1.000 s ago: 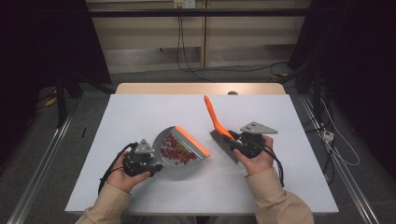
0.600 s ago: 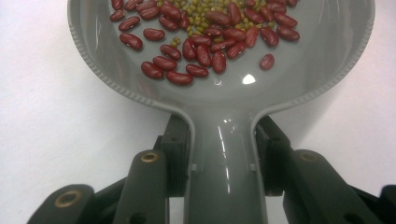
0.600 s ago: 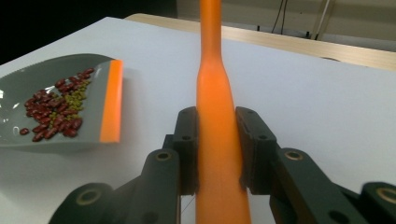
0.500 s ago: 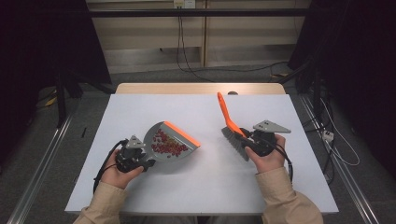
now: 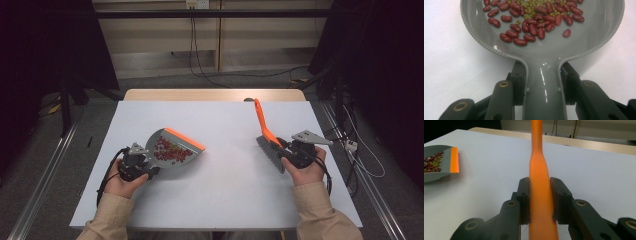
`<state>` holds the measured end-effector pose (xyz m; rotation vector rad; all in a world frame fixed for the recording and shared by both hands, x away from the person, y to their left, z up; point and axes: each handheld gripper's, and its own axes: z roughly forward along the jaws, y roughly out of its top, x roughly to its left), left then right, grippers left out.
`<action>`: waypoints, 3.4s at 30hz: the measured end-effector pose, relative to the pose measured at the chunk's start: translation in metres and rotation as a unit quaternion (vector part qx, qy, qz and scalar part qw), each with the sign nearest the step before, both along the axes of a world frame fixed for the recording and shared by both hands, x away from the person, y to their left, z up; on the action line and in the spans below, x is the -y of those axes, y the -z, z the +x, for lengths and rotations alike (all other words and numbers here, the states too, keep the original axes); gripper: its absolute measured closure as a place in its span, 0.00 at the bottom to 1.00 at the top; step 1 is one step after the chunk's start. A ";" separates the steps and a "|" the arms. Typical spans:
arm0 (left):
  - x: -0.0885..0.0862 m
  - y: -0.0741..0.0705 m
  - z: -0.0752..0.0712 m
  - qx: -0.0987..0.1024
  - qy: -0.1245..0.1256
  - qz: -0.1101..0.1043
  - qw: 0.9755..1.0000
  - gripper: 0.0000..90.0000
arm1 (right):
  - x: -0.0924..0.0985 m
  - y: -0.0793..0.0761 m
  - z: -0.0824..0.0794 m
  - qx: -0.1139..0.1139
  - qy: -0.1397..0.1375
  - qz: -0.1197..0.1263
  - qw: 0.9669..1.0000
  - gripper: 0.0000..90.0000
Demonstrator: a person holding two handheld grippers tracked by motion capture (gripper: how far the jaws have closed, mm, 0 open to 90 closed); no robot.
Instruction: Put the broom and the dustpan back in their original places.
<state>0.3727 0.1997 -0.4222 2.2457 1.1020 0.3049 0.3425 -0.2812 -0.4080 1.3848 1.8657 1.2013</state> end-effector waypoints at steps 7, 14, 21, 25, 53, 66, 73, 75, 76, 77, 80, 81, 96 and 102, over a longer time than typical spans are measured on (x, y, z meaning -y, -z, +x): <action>-0.007 0.002 0.003 -0.002 -0.025 -0.001 1.000 0.70 | 0.016 0.003 -0.002 -0.003 0.021 -0.005 1.000 0.79; -0.011 0.004 0.005 -0.005 -0.036 0.001 0.999 0.70 | 0.032 0.006 -0.002 -0.004 0.045 -0.005 0.999 0.79; -0.012 0.005 0.007 -0.005 -0.045 0.006 0.999 0.70 | 0.043 0.010 -0.003 -0.006 0.061 -0.010 0.998 0.79; -0.013 0.006 0.007 -0.006 -0.050 0.009 0.999 0.70 | 0.047 0.012 -0.003 -0.007 0.068 -0.013 0.998 0.79; -0.028 0.010 0.015 0.001 -0.106 0.013 0.994 0.70 | 0.055 0.018 -0.005 -0.004 0.092 -0.039 0.995 0.79; -0.031 0.016 0.018 0.001 -0.129 0.008 0.992 0.70 | 0.058 0.020 -0.006 -0.005 0.111 -0.051 0.992 0.79; -0.029 0.016 0.013 0.003 -0.126 -0.009 0.992 0.65 | 0.054 0.021 -0.009 -0.004 0.102 -0.052 0.993 0.79; -0.028 0.015 0.011 -0.003 -0.125 -0.016 0.992 0.62 | 0.053 0.021 -0.009 -0.005 0.103 -0.051 0.993 0.79; -0.027 0.015 0.010 -0.003 -0.125 -0.022 0.992 0.60 | 0.053 0.020 -0.009 -0.007 0.107 -0.047 0.993 0.79; -0.027 0.015 0.009 -0.005 -0.123 -0.023 0.992 0.58 | 0.053 0.020 -0.010 -0.009 0.108 -0.044 0.993 0.79; -0.025 0.015 0.007 -0.007 -0.118 -0.030 0.993 0.55 | 0.052 0.020 -0.011 -0.013 0.110 -0.038 0.993 0.78; -0.024 0.015 0.006 -0.007 -0.118 -0.032 0.993 0.54 | 0.051 0.019 -0.011 -0.014 0.109 -0.038 0.993 0.78; -0.010 0.014 0.001 -0.019 -0.089 -0.056 0.994 0.47 | 0.041 0.020 -0.012 -0.018 0.099 -0.025 0.995 0.77; -0.007 0.014 -0.001 -0.021 -0.076 -0.066 0.995 0.46 | 0.038 0.021 -0.013 -0.019 0.093 -0.022 0.995 0.76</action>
